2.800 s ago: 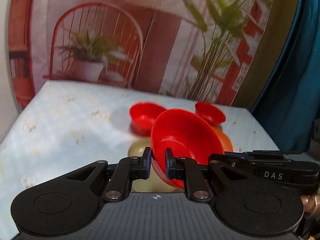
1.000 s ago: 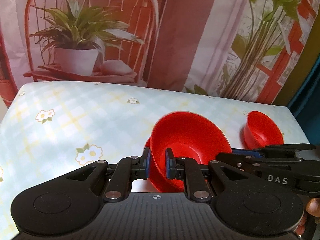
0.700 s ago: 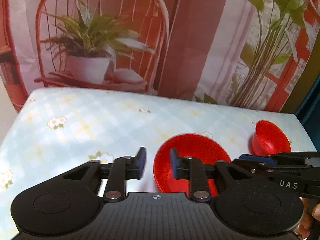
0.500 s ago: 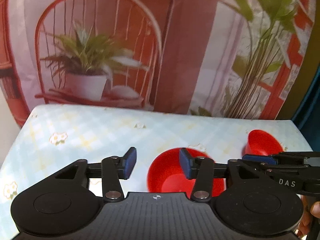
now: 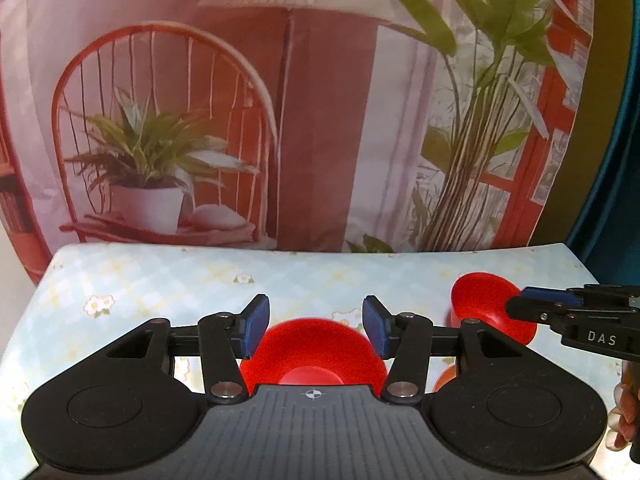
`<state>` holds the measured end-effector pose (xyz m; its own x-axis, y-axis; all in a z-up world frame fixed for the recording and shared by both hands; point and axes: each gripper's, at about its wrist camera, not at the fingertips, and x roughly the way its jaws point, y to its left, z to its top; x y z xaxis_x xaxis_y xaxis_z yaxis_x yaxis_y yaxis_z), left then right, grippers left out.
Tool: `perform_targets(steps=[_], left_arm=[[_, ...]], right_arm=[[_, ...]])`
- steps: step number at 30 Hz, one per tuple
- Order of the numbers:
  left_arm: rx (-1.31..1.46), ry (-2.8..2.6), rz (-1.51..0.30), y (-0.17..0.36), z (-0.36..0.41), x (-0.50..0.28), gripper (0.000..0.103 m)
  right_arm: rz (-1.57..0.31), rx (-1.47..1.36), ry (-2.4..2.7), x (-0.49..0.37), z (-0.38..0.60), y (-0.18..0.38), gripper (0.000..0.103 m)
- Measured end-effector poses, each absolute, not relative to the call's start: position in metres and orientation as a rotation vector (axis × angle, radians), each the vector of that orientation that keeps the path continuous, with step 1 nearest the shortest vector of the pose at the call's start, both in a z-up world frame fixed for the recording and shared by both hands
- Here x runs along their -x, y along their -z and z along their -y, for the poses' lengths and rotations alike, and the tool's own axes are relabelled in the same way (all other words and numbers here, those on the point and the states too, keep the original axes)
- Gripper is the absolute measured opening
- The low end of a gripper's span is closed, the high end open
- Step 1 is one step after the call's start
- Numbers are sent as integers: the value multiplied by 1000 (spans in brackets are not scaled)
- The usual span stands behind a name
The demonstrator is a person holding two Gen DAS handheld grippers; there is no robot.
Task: Organize plates and bowls
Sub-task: 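Move the left tool to a second red bowl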
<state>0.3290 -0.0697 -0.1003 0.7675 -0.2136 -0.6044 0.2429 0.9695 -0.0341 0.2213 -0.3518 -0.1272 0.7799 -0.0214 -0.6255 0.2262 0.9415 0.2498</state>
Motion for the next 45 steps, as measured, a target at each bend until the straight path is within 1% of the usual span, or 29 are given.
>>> perform_targets(steps=[5, 9, 11, 12, 17, 18, 19, 21, 25, 29, 45], left_arm=[[-89, 254, -600, 75, 79, -333, 56], [-103, 269, -553, 56, 89, -339, 61], [-113, 285, -535, 50, 98, -341, 62], [-116, 292, -529, 50, 102, -341, 62], [-84, 339, -558, 65, 122, -342, 63], [-91, 344, -566, 69, 125, -343, 63], [-100, 349, -573, 73, 130, -344, 63], [-101, 359, -584, 79, 134, -345, 63], [-93, 369, -598, 86, 138, -348, 63], [-104, 379, -613, 93, 143, -350, 63], [-91, 407, -669, 114, 165, -361, 63]], right_arm=[[-652, -313, 154, -207, 367, 123, 27], [-640, -309, 159, -200, 376, 119, 36], [-636, -303, 168, -197, 381, 117, 40], [-634, -299, 173, -196, 383, 117, 42], [-625, -301, 209, -191, 397, 117, 43], [-622, -302, 214, -190, 399, 118, 50], [-618, -299, 223, -189, 401, 119, 62], [-601, -295, 239, -185, 404, 120, 72], [-615, -280, 271, -185, 410, 124, 80], [-620, -300, 291, -185, 417, 129, 81], [-629, -327, 328, -178, 434, 150, 80]])
